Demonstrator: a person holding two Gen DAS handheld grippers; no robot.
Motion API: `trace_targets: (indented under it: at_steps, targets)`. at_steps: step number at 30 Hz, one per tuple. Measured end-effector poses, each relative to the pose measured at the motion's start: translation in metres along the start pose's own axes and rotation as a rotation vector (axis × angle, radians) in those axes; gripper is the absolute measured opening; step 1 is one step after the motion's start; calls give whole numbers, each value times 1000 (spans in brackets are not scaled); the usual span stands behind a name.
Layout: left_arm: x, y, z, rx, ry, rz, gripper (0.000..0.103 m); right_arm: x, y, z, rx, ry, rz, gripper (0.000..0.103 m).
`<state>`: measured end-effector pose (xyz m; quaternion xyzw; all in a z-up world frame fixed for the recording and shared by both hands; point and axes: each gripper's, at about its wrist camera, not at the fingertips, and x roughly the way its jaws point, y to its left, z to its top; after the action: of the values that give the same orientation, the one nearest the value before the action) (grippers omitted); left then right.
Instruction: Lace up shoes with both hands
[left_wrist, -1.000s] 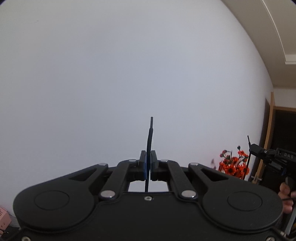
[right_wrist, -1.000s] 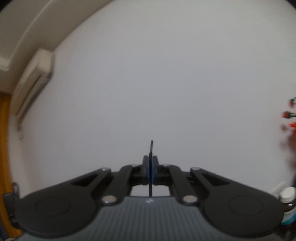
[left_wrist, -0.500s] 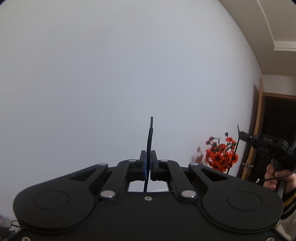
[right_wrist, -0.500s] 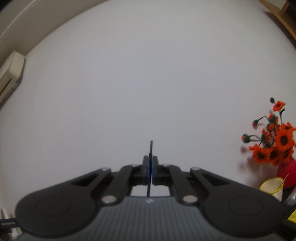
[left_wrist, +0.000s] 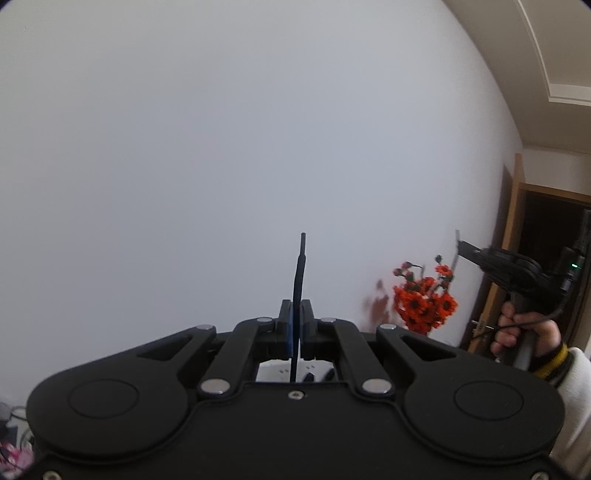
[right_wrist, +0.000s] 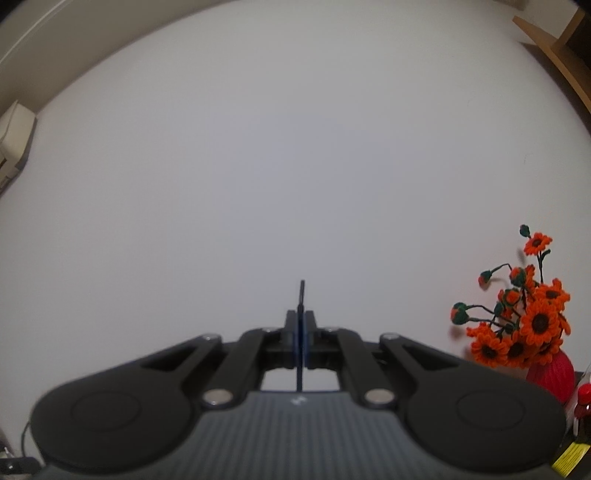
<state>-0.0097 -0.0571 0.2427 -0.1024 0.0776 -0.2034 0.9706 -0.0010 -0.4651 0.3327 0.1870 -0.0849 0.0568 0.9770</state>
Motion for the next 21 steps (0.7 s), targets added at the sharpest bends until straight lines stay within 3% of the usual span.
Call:
trace_targets:
  at_steps: [7, 21]
  targets:
    - [-39, -14, -9, -1, -12, 45, 2, 7, 6, -4, -14, 47, 51, 3]
    - [-97, -68, -9, 30, -91, 137, 2, 11, 39, 7, -1, 79, 278, 3]
